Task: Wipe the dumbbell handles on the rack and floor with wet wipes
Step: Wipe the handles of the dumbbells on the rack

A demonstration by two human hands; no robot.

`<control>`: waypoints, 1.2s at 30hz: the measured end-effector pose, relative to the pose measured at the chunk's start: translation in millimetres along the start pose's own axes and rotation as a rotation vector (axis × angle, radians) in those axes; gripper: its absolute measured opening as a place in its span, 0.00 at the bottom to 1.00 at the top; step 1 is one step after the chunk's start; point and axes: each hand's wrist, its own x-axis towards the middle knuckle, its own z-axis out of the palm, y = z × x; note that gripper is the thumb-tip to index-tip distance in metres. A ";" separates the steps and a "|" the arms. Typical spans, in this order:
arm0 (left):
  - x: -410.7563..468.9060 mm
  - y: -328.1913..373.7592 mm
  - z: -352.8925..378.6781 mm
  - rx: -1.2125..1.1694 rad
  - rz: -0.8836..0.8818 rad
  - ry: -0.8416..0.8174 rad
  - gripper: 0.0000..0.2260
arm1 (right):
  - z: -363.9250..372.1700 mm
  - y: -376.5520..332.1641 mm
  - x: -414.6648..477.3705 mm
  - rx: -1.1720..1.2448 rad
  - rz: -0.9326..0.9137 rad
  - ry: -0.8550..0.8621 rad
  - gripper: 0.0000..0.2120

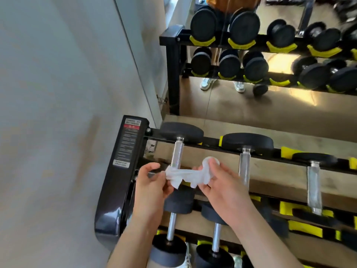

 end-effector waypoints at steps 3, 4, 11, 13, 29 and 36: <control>1.5 4.1 -1.6 -0.155 -0.159 -0.174 0.10 | 13.4 3.7 9.7 0.171 0.030 -0.005 0.09; 0.5 4.4 -2.0 -0.120 -0.158 -0.235 0.11 | 15.0 4.3 12.2 0.173 0.044 -0.027 0.09; -10.0 -5.6 -1.9 0.254 -0.015 -0.421 0.02 | 4.0 11.7 16.8 -0.345 -0.013 -0.140 0.19; -7.3 -17.2 -3.4 0.398 0.067 -0.348 0.10 | -3.1 18.4 21.2 -0.774 -0.183 -0.114 0.19; 106.3 -33.7 6.3 1.009 0.504 -0.073 0.17 | 40.6 80.8 110.5 -0.718 -0.318 0.362 0.16; 153.8 -36.4 35.2 0.970 0.359 -0.344 0.12 | 76.4 76.0 138.6 -0.773 -0.257 0.449 0.11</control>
